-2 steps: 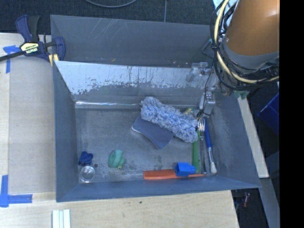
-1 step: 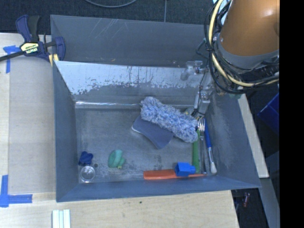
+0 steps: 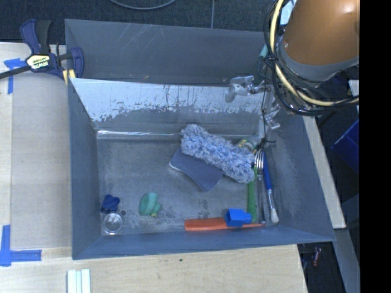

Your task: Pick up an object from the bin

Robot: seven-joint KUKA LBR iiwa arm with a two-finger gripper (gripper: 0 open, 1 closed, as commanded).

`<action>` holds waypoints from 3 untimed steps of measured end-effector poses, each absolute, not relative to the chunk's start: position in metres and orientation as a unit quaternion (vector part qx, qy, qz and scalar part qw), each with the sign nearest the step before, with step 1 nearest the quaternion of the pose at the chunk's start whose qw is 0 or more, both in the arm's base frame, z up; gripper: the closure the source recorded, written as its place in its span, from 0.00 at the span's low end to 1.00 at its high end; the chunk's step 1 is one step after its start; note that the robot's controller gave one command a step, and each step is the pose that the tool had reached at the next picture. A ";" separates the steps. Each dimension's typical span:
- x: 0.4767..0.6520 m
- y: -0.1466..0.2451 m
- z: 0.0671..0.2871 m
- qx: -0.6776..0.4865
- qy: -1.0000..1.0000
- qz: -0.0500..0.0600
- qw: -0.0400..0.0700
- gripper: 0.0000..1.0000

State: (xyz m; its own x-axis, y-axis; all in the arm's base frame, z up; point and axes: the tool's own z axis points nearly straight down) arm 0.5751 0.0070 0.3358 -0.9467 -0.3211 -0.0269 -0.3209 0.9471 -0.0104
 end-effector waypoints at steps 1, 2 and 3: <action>0.560 0.002 0.288 0.052 0.999 0.001 0.015 0.00; 0.552 0.000 0.271 -0.265 0.964 -0.005 0.017 1.00; 0.552 0.001 0.271 -0.264 0.964 -0.005 0.017 1.00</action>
Offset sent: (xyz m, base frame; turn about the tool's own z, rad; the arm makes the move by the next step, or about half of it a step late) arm -0.0242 -0.0062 -0.0651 -0.2110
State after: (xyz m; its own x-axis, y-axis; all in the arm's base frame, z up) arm 0.5517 0.0006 0.2713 -0.8599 -0.5096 -0.0298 -0.5093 0.8604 -0.0176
